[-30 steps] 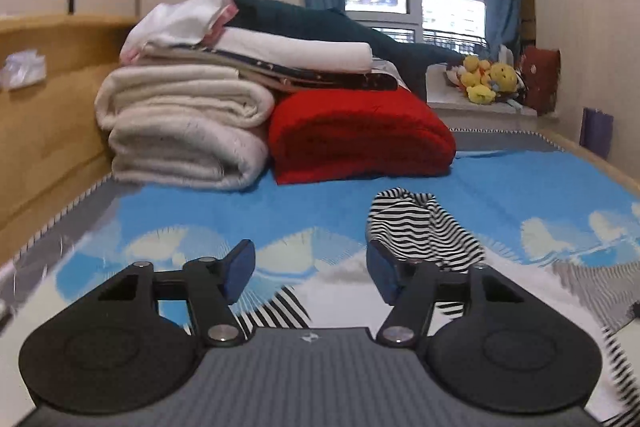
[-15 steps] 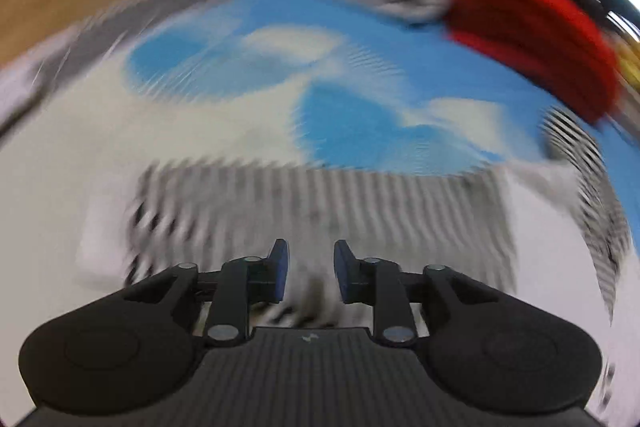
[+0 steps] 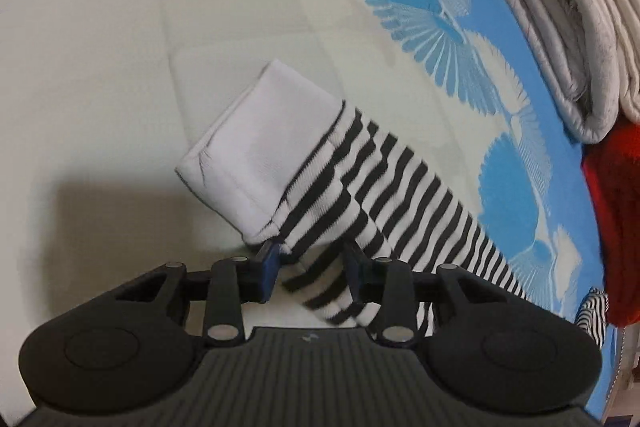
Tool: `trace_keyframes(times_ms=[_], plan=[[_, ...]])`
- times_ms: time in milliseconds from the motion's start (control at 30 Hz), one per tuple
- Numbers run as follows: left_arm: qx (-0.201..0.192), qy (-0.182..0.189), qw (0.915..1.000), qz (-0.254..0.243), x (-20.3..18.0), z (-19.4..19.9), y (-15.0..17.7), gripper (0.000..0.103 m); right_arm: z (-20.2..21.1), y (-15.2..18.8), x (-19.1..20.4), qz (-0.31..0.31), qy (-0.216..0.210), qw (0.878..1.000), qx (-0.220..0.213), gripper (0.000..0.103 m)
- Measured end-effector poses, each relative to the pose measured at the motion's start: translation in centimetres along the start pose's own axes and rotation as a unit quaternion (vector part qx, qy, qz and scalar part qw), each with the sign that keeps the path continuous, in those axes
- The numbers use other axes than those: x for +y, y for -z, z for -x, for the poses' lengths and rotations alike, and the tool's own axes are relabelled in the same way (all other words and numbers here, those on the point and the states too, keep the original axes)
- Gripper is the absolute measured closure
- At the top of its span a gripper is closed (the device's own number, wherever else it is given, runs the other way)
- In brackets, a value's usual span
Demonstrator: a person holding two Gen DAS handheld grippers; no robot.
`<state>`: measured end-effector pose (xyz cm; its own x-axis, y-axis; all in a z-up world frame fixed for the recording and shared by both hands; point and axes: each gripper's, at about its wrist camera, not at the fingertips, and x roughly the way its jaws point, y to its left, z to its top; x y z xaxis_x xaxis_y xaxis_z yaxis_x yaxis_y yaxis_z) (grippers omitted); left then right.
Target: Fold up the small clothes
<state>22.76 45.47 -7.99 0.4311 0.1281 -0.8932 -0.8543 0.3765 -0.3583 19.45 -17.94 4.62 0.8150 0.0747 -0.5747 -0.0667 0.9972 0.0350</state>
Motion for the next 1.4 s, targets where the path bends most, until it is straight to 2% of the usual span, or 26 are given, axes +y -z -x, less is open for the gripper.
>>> trace_keyframes(times_ms=[33,100,200,300,367,467,533,600,667,700,733,800,833,867,900,933,1033,1067,1100,1167,1233,1300,1333,1400], plan=[[-0.005,-0.005,0.9999,-0.009,-0.4,0.0,0.0,0.072,0.0,0.0,0.0,0.000,0.001,1.000,0.001,0.075],[-0.019,-0.028,0.9991,-0.027,-0.9,0.0,0.2,0.099,0.1,0.1,0.0,0.002,0.003,1.000,0.002,0.075],[-0.042,-0.037,0.9980,-0.029,-1.2,0.9,0.7,0.102,0.5,0.1,-0.2,0.006,0.009,1.000,-0.003,0.075],[-0.087,-0.037,0.9942,-0.052,-3.2,2.4,1.7,0.102,1.5,-0.2,0.0,0.035,0.001,0.999,-0.017,0.084],[-0.115,-0.017,0.9903,-0.077,-5.2,3.8,2.5,0.102,2.0,-0.8,0.5,0.068,-0.008,0.997,-0.030,0.085],[-0.153,0.036,0.9795,-0.126,-8.7,6.7,4.5,0.102,1.7,-2.5,1.4,0.100,-0.012,0.994,-0.049,0.085],[-0.166,0.077,0.9682,-0.170,-11.5,8.3,6.6,0.103,0.5,-3.4,1.6,0.105,-0.015,0.993,-0.044,0.085],[-0.159,0.136,0.9526,-0.221,-14.4,9.5,9.6,0.103,-1.5,-3.6,1.1,0.092,-0.018,0.995,-0.030,0.085],[-0.145,0.192,0.9289,-0.281,-17.5,10.4,13.4,0.103,-4.0,-2.5,-0.4,0.048,-0.027,0.998,0.000,0.088],[-0.132,0.221,0.9164,-0.306,-18.9,10.8,15.5,0.103,-5.3,-1.9,-1.0,0.025,-0.024,0.999,0.032,0.095],[-0.112,0.253,0.9037,-0.327,-20.1,11.1,17.5,0.103,-6.4,-1.5,-1.7,-0.003,-0.013,0.998,0.062,0.097],[-0.062,0.314,0.8780,-0.356,-22.3,11.5,21.4,0.103,-7.5,-1.1,-3.3,-0.065,-0.027,0.994,0.086,0.097],[-0.040,0.332,0.8653,-0.373,-23.2,11.5,23.0,0.103,-7.9,-1.1,-3.6,-0.073,-0.027,0.993,0.092,0.097],[-0.031,0.335,0.8568,-0.391,-23.8,11.4,24.3,0.102,-8.2,-1.1,-3.7,-0.072,-0.019,0.993,0.092,0.097],[-0.037,0.317,0.8559,-0.407,-24.1,11.3,25.3,0.099,-8.4,-1.2,-3.7,-0.071,-0.016,0.993,0.089,0.097],[-0.051,0.290,0.8600,-0.417,-24.2,11.0,25.7,0.099,-8.5,-1.3,-3.6,-0.071,-0.018,0.994,0.087,0.097],[-0.094,0.201,0.8855,-0.408,-23.3,9.3,23.5,0.095,-8.6,-1.5,-3.2,-0.073,-0.035,0.993,0.085,0.096],[-0.108,0.168,0.8932,-0.403,-22.9,8.6,22.2,0.080,-8.5,-1.5,-2.9,-0.070,-0.040,0.993,0.084,0.096],[-0.123,0.132,0.8982,-0.401,-22.6,7.9,20.7,0.055,-8.5,-1.5,-2.6,-0.067,-0.041,0.993,0.084,0.096],[-0.143,0.073,0.9005,-0.404,-21.6,6.3,17.7,0.038,-8.5,-1.3,-2.2,-0.063,-0.045,0.993,0.085,0.096],[-0.135,0.057,0.9091,-0.390,-20.3,4.6,15.1,0.039,-8.5,-1.3,-1.9,-0.063,-0.049,0.993,0.087,0.096],[-0.108,0.066,0.9195,-0.372,-19.4,2.7,13.1,0.039,-8.5,-1.2,-1.9,-0.067,-0.050,0.992,0.091,0.096],[-0.096,0.070,0.9217,-0.369,-19.2,1.7,12.5,0.039,-8.6,-1.1,-1.9,-0.071,-0.052,0.992,0.093,0.096],[-0.086,0.070,0.9203,-0.375,-19.3,0.3,12.2,0.039,-8.8,-1.1,-1.8,-0.075,-0.055,0.991,0.096,0.096]])
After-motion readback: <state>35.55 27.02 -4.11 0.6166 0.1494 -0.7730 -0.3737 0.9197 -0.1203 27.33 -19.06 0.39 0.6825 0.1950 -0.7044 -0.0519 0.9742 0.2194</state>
